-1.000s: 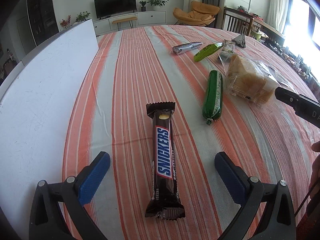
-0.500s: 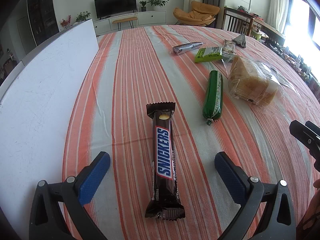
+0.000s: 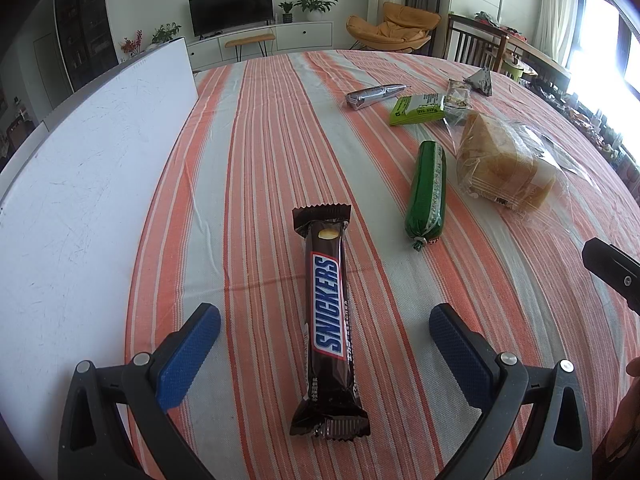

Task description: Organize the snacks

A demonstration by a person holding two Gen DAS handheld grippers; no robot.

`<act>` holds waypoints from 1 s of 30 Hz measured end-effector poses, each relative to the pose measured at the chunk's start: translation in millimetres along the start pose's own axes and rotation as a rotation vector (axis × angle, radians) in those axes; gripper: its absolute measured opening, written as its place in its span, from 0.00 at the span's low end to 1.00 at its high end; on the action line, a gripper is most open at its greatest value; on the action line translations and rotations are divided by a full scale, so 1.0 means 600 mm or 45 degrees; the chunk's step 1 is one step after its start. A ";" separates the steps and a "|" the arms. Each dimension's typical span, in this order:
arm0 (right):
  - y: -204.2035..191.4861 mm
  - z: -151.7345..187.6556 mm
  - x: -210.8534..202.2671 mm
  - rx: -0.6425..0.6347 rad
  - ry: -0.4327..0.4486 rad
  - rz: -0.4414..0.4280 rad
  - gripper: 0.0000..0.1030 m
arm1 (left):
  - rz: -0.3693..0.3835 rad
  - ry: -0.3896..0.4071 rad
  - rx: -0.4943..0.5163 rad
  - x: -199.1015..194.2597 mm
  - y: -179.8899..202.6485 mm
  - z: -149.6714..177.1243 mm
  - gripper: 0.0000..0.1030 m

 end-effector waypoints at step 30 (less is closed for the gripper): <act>0.003 0.001 0.004 0.033 -0.007 -0.022 0.90 | 0.000 0.000 0.000 0.000 -0.001 0.000 1.00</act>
Point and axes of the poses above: each gripper's, at about its wrist camera, not at the fingertips, and x roughly the way its jaws point, y to its right, z to its underside, the point moved 9 cm from there along x, roughly the way its jaws point, and after that the axes turned 1 degree about y, right-handed, at the moved point
